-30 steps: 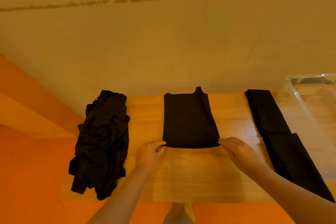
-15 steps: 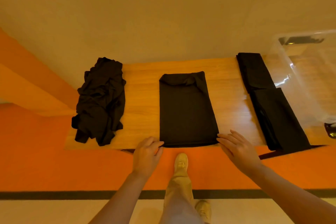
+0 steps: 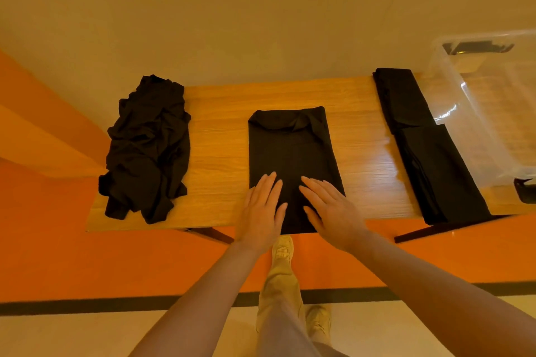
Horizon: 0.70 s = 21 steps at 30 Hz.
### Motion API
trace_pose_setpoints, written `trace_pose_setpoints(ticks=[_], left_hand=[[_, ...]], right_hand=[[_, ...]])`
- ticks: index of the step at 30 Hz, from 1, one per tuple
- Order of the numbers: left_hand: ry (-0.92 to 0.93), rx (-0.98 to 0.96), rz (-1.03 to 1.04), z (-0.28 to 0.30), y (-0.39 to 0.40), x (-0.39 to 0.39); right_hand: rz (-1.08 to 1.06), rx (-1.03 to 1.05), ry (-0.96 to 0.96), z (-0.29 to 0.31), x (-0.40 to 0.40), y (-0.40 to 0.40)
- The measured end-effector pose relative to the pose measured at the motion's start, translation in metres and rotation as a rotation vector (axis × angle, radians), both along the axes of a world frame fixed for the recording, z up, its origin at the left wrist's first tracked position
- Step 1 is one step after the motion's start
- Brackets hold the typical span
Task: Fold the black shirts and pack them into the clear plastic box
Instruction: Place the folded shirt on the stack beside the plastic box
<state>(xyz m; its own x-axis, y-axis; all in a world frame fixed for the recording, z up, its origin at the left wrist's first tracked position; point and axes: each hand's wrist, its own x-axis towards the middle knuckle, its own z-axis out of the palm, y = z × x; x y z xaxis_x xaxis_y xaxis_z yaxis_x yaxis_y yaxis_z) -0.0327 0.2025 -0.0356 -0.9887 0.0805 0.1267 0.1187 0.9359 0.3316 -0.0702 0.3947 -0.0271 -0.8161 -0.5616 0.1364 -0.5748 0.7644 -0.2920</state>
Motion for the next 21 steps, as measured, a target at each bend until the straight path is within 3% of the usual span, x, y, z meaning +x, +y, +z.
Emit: trace_pose_setpoints(ticks=[6,14,21], left_hand=[[-0.124,-0.140,-0.003,-0.020,-0.012,-0.025],[-0.216,-0.190,0.010,-0.016,-0.027,-0.022],[-0.145,-0.118,0.014,-0.003,-0.023,-0.038]], right_hand=[[-0.051,0.148,-0.089,-0.024,-0.027,0.000],[-0.199,0.146,-0.140,-0.024,-0.030,0.026],[-0.180,0.116,-0.119,-0.008,-0.040,0.011]])
